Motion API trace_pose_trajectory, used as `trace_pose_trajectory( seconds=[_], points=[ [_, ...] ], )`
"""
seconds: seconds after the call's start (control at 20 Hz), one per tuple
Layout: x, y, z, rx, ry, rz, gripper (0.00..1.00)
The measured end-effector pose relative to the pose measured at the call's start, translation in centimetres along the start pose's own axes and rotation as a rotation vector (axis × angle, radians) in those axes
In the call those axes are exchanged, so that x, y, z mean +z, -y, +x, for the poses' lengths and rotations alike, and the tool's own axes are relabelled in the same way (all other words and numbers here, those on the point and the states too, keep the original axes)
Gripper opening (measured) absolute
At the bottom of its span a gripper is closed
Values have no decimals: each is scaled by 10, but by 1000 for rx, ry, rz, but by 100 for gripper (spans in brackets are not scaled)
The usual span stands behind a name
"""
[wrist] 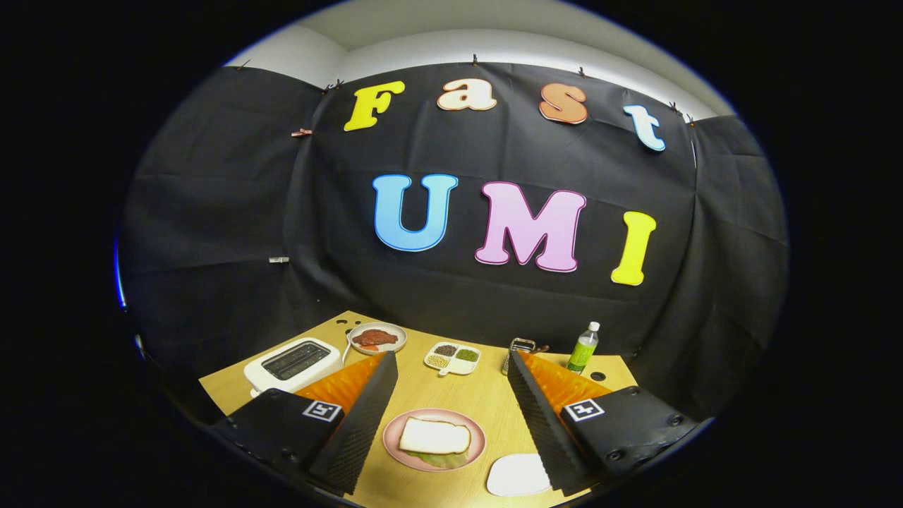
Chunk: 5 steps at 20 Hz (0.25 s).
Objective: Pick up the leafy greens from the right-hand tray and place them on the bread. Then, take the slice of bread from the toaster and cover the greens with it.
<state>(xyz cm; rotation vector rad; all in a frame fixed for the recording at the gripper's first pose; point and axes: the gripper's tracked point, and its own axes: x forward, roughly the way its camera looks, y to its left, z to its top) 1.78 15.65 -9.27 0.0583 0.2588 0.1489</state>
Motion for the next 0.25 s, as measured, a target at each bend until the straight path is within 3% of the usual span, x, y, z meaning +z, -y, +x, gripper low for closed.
trace_pose_trajectory(
  seconds=[0.25],
  points=[
    [-2, -1, 2, 7, -4, -3, 98]
  ],
)
